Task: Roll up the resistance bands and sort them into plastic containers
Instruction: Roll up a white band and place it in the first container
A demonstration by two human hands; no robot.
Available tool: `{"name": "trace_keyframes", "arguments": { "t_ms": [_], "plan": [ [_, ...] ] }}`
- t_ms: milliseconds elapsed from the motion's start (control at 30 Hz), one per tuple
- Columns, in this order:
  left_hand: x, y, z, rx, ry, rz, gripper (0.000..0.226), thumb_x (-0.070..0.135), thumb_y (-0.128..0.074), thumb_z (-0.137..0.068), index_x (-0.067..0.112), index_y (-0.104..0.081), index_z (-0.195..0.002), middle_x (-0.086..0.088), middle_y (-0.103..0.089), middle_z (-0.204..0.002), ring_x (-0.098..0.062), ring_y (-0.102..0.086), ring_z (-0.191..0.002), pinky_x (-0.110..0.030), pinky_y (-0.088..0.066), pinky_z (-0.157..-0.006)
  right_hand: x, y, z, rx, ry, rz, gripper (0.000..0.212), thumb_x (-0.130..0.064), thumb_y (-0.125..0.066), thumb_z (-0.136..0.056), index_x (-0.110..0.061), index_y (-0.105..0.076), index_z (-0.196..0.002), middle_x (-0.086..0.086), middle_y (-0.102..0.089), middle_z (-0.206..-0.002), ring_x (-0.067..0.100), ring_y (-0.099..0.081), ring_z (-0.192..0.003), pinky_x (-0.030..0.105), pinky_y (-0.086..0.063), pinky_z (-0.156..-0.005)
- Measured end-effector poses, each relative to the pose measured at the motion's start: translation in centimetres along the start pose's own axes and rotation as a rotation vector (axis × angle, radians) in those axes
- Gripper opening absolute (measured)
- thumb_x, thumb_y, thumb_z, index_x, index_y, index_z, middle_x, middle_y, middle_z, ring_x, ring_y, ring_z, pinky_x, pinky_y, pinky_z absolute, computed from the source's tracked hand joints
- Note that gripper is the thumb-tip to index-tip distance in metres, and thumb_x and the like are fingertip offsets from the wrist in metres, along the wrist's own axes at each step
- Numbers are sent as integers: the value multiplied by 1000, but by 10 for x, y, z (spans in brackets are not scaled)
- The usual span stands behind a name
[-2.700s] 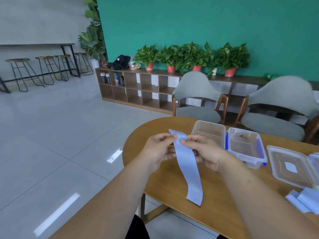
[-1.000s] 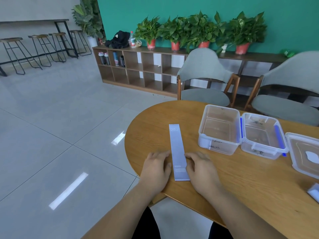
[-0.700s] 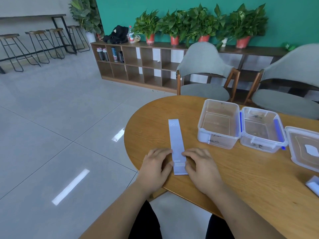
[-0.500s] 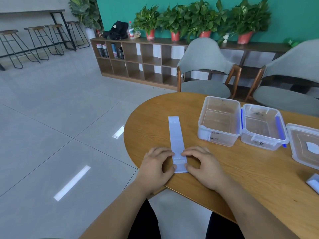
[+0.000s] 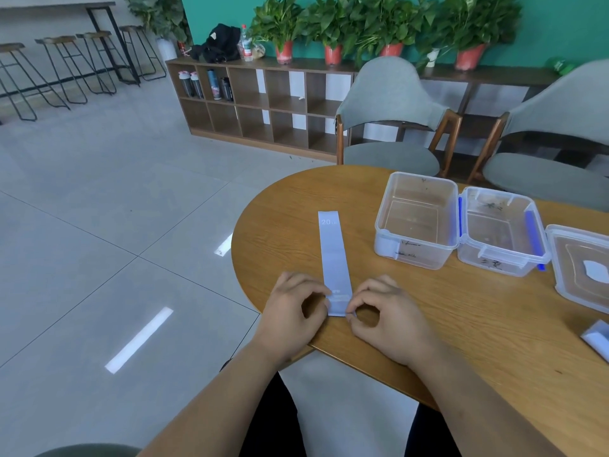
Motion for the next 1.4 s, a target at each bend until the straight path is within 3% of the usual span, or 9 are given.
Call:
{"name": "trace_keyframes", "arguments": {
  "t_ms": [200,367,500,900,1100,1200,1400],
  "plan": [
    [18,-8,5,-63,-46,60,16,9,-77,-84,25,-75,-90,17,-69,-88,-14,-62,-98,-33,-51,-86,-2,3,1,54,47,62,7,-28,-75,-89,-35,-72,-91,-23,-65,-88,5,-56,-95,34,-53,-78],
    [7,-6,5,-51,-2,53,19,10,-80,-84,26,-75,-94,18,-68,-90,-13,-62,-100,-26,-51,-87,-1,4,2,83,40,78,5,-31,-75,-94,-35,-73,-95,-23,-65,-87,4,-56,-93,33,-52,-75],
    [4,-8,7,-45,31,48,16,12,-81,-87,25,-76,-96,18,-69,-91,-10,-63,-100,-17,-44,-98,0,6,3,103,27,58,7,-32,-78,-93,-34,-74,-98,-23,-65,-89,3,-58,-96,31,-53,-76],
    [6,-6,7,-11,14,45,15,14,-80,-89,24,-76,-99,17,-68,-92,-11,-60,-102,-22,-49,-87,3,6,5,86,-21,-16,17,-23,-79,-90,-36,-74,-98,-25,-66,-89,6,-64,-94,33,-55,-76],
    [6,-9,7,-13,7,-5,11,16,-79,-89,23,-75,-96,15,-66,-93,-13,-57,-103,-23,-48,-88,3,3,4,80,-17,67,8,-29,-75,-92,-35,-73,-97,-24,-62,-89,4,-59,-93,31,-53,-74],
    [7,-10,7,-6,-1,-31,9,17,-80,-90,22,-76,-96,14,-65,-95,-13,-54,-105,-16,-43,-91,2,2,3,89,-16,114,4,-32,-73,-93,-34,-75,-96,-21,-61,-91,3,-56,-92,30,-52,-74],
    [5,-13,8,9,-4,-52,8,18,-80,-90,22,-77,-96,14,-62,-99,-15,-51,-107,-13,-38,-94,0,-1,5,78,-2,182,15,-42,-70,-90,-32,-76,-99,-19,-62,-96,6,-57,-95,30,-52,-76]
  ]
}}
Point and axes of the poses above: each hand's wrist, its own z-axis away from the middle knuckle, its own y-axis out of the back of the hand, x = y × z, the point moved 6 cm from there along -z, towards the middle knuckle
